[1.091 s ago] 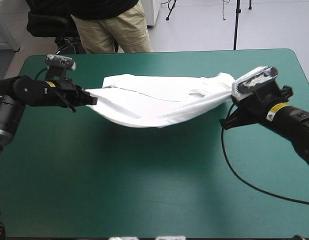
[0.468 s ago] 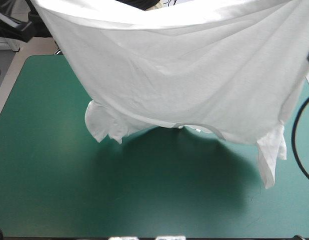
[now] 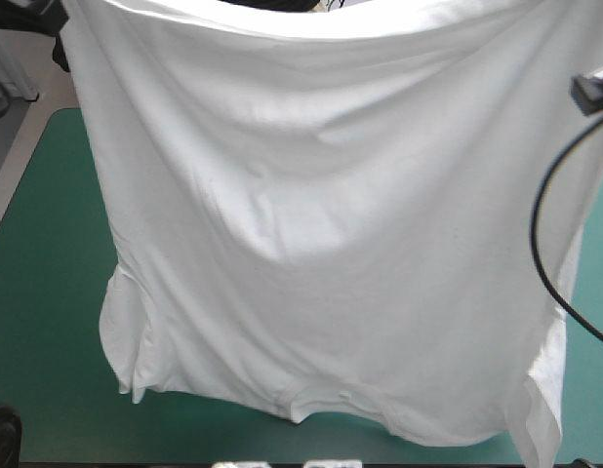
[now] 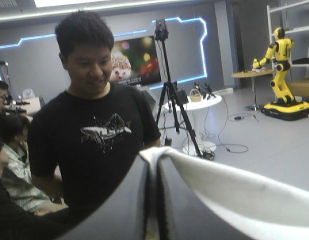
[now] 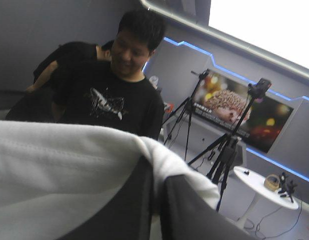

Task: Fold the cloth

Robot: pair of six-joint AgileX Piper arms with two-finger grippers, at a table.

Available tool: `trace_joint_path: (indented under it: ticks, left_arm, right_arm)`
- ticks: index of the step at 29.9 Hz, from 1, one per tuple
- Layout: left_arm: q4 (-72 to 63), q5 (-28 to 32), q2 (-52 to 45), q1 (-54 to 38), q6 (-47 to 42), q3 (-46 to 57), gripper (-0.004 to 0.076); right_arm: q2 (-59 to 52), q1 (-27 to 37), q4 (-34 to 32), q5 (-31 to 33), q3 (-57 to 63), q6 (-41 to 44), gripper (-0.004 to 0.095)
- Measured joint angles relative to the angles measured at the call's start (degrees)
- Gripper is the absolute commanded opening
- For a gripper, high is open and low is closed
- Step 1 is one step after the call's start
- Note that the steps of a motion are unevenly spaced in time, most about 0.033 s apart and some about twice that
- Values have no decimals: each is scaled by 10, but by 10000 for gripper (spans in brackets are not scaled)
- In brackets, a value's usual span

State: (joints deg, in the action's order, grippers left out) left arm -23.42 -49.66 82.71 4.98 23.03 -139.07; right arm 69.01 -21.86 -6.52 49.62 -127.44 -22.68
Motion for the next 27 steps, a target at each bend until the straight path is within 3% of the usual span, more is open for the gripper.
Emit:
trace_joint_path:
  ticks: [6,13,16,23,25,27]
  left_arm:
    - [7,73,100,0,0,7,-17]
    - [9,244,185,0,0,12,-17]
    - [9,294,191,0,4,12,-17]
    - [8,340,189,0,52,-20,-17]
    - [8,323,186,0,56,-26,-17]
    - [9,260,181,0,56,-28,-17]
  right_arm:
    - [105,0,-51,-80,4,25,-18]
    - [200,0,-108,-284,5,43,-18]
    - [220,0,-115,-339,7,43,-18]
    - [224,7,-118,-373,7,70,-18]
    - [223,21,-116,-344,7,100,-18]
    - [223,36,-108,-291,8,127,-18]
